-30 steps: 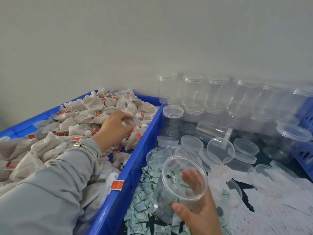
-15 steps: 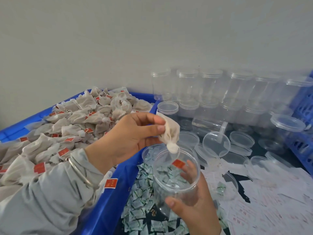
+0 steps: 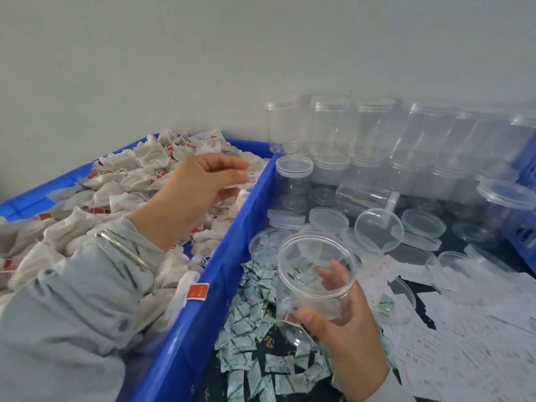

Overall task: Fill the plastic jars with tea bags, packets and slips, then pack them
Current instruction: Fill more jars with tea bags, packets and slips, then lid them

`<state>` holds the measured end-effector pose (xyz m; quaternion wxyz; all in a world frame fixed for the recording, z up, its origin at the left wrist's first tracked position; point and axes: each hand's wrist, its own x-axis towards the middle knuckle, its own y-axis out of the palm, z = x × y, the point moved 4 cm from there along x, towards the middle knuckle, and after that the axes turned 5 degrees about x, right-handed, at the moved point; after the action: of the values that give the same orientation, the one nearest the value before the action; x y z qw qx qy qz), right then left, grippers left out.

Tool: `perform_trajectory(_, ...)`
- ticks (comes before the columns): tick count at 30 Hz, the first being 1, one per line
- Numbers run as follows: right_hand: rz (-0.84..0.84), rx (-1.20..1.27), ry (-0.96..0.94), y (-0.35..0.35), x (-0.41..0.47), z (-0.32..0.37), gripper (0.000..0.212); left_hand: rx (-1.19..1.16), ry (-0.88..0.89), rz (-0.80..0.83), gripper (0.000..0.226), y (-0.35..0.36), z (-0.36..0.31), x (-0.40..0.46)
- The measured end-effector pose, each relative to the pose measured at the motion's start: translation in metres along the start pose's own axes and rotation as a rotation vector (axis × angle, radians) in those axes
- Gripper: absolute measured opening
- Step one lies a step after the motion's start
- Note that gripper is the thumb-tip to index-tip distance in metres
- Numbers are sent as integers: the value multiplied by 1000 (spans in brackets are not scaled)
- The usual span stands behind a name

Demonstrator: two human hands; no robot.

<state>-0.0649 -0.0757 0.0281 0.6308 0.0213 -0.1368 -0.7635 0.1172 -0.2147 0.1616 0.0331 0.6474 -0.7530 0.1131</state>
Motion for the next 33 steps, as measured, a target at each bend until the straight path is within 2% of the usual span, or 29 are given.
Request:
perform_trajectory(3, 19, -24, -3, 1, -1, 0, 86, 184, -29, -179, 23, -29, 21, 17)
perform_trajectory(5, 29, -39, -6, 3, -3, 1, 87, 476, -27, -205, 24, -36, 38, 25)
perform_trajectory(7, 50, -31, -6, 6, -5, 2, 85, 784, -38, -115, 23, -34, 57, 29)
perform_trajectory(10, 87, -8, -25, 12, -8, 4, 87, 1132, -82, 145, 39, -25, 85, 31)
perform_trajectory(12, 88, 2, -50, 14, -10, 4, 90, 1314, -129, 273, 46, -23, 97, 30)
perform_trajectory(15, 86, -51, -68, 17, -12, 3, 90, 1508, -204, 376, 54, -26, 108, 28)
perform_trajectory(19, 118, -72, -41, 20, -14, 1, 91, 1502, -277, 398, 52, -28, 111, 26)
perform_trajectory(22, 166, -67, -7, 22, -15, 0, 95, 1430, -292, 371, 35, -26, 110, 27)
perform_trajectory(26, 224, -71, 14, 27, -16, 4, 120, 1463, -294, 362, 23, -26, 106, 26)
perform_trajectory(30, 224, -55, 56, 22, -12, -1, 119, 1455, -238, 215, 22, -31, 90, 30)
perform_trajectory(33, 215, -69, 77, 15, -7, -2, 109, 1202, -205, 26, 29, -37, 66, 32)
